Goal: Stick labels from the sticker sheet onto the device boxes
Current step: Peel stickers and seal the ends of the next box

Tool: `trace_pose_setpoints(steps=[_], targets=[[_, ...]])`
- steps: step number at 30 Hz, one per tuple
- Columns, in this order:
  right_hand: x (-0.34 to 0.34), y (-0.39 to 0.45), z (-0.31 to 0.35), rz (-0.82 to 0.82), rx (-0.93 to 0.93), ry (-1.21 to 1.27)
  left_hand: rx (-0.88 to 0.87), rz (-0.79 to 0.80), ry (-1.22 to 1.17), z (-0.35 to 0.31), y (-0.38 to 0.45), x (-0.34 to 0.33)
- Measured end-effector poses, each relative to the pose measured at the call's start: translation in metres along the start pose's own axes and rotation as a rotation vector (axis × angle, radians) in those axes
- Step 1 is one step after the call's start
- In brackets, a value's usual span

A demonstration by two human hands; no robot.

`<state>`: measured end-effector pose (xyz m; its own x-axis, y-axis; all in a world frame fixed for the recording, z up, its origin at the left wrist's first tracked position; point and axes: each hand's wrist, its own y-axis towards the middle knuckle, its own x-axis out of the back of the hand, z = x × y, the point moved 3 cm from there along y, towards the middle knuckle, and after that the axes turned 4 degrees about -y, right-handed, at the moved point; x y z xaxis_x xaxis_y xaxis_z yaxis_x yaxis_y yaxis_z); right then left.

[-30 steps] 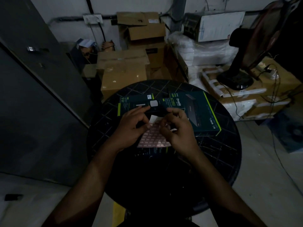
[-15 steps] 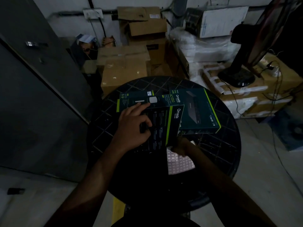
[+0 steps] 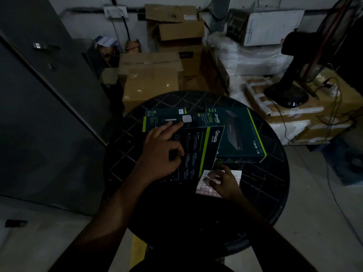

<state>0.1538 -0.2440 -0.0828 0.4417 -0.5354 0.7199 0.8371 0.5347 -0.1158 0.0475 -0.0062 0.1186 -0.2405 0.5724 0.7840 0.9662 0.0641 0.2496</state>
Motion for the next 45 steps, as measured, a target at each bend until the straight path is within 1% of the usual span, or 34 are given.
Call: trace_pose_setpoints(steps=[2,5,6,7,8,10,13,15,17,20,24,29,32,35,40,43,45], targets=[[0.002,-0.001,-0.004,0.047,-0.053,-0.014,-0.004,0.001,0.008,0.000,0.001,0.000],[-0.003,-0.005,-0.009,0.249,-0.048,-0.136,-0.008,0.000,0.001,0.000,0.003,0.001],[-0.006,-0.006,-0.012,0.285,-0.050,-0.161,-0.012,-0.003,0.002,0.001,0.003,0.002],[-0.008,-0.007,-0.012,0.253,-0.041,-0.180,-0.018,-0.005,0.003,0.001,0.003,0.002],[-0.007,-0.009,-0.006,0.167,-0.021,-0.199,-0.021,-0.008,0.002,0.001,0.003,0.002],[0.005,-0.015,0.022,-0.060,0.067,-0.166,-0.019,-0.029,-0.018,0.001,0.004,0.002],[0.036,-0.023,0.084,-0.327,0.233,0.054,0.003,-0.142,-0.127,0.003,0.004,0.005],[0.059,-0.028,0.129,-0.471,0.341,0.151,0.003,-0.242,-0.139,0.003,0.004,0.007],[0.081,-0.027,0.168,-0.574,0.420,0.138,-0.004,-0.324,-0.123,0.001,0.004,0.007],[0.103,-0.014,0.206,-0.642,0.529,-0.028,0.050,-0.388,-0.051,-0.004,0.005,0.006],[0.106,0.011,0.216,-0.555,0.618,-0.235,0.063,-0.420,0.014,-0.008,0.006,0.003],[0.104,0.017,0.221,-0.473,0.666,-0.377,0.041,-0.446,0.065,-0.005,0.006,-0.001],[0.106,0.016,0.225,-0.456,0.676,-0.455,0.028,-0.464,0.056,-0.004,0.007,-0.002],[0.106,0.017,0.230,-0.473,0.687,-0.540,0.021,-0.484,0.046,-0.005,0.006,-0.003],[0.105,0.016,0.237,-0.430,0.735,-0.619,0.013,-0.476,0.056,-0.008,0.007,-0.001],[0.103,0.015,0.241,-0.387,0.725,-0.634,0.018,-0.466,0.036,-0.006,0.008,-0.001],[0.104,0.014,0.240,-0.391,0.720,-0.634,0.038,-0.468,0.008,-0.003,0.008,-0.001]])
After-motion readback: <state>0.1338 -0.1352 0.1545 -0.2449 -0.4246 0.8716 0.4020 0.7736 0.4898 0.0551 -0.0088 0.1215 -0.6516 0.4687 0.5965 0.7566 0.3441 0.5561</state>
